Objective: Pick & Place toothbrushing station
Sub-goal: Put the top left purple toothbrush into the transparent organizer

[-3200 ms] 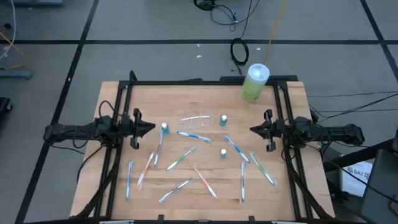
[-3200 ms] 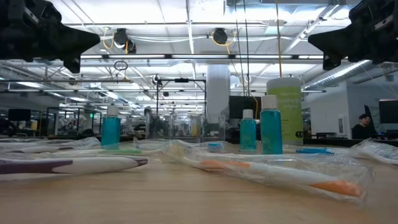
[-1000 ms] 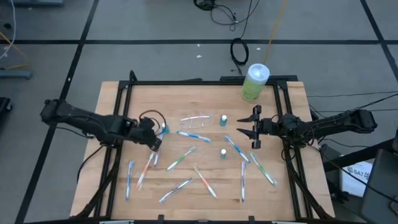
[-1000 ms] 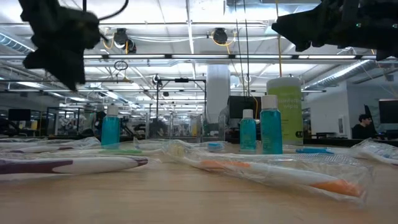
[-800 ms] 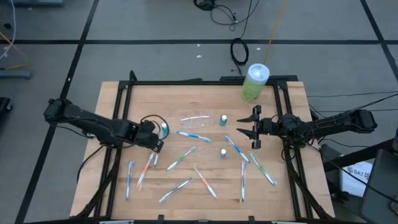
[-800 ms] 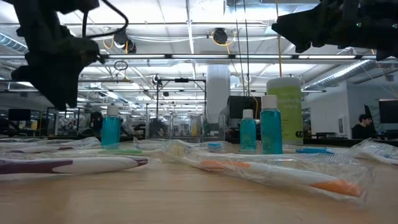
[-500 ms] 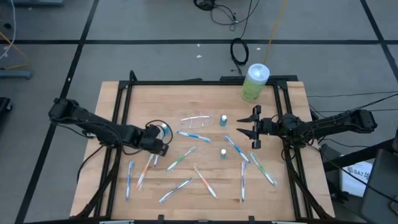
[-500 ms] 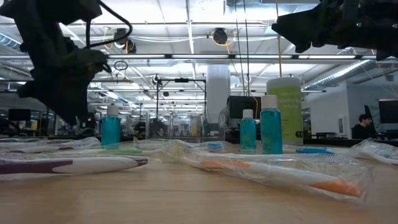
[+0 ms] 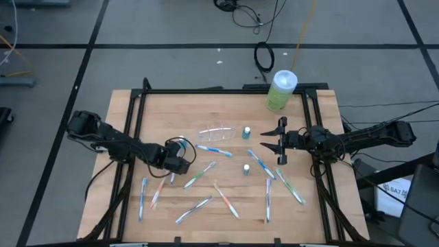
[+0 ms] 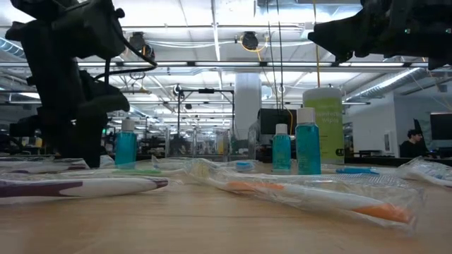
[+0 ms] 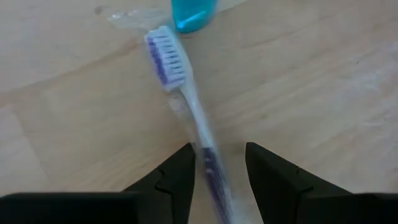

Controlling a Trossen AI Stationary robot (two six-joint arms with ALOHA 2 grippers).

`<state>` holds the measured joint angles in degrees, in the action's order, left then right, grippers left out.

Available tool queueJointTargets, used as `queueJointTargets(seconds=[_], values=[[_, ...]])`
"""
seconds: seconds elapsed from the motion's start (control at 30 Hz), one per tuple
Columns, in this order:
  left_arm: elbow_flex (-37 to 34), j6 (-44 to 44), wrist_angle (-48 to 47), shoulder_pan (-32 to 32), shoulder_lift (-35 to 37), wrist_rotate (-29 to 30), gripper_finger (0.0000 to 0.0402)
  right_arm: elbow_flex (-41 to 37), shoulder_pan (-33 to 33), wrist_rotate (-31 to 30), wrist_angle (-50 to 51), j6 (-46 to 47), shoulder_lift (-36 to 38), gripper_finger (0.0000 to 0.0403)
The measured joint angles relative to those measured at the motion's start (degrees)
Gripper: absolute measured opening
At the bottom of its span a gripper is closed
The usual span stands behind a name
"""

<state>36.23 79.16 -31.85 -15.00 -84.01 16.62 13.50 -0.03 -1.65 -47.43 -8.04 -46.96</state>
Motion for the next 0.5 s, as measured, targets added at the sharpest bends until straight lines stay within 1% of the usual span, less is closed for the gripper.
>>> queueJointTargets(seconds=[0.07, 0.13, 0.23, 0.4, 0.43, 0.5], values=[[0.2, 0.4, 0.0, -0.1, -0.9, -0.1, 0.0145, 0.0, 0.0, 0.0, -0.1, 0.0, 0.0, 0.0155], [0.2, 0.5, -0.2, 0.0, -1.5, -0.5, 0.0135, 0.0, 0.0, 0.0, -0.4, -0.1, 0.0, 0.0155], [0.1, 0.7, -0.6, 0.0, -1.7, -0.3, 0.01, 0.0, 0.0, 0.0, -0.5, -0.1, 0.0, 0.0155], [0.1, 1.0, -0.8, 0.0, -1.7, 0.4, 0.0022, 0.0, 0.0, 0.0, -0.4, -0.1, 0.0, 0.0155], [0.1, 1.2, -0.8, 0.0, -1.7, 0.4, 0.0014, 0.0, 0.0, 0.0, -0.4, -0.1, 0.0, 0.0155], [0.1, 2.1, -1.0, 0.0, -1.7, 0.7, 0.0014, 0.0, 0.0, 0.0, -0.4, -0.1, 0.0, 0.0155]])
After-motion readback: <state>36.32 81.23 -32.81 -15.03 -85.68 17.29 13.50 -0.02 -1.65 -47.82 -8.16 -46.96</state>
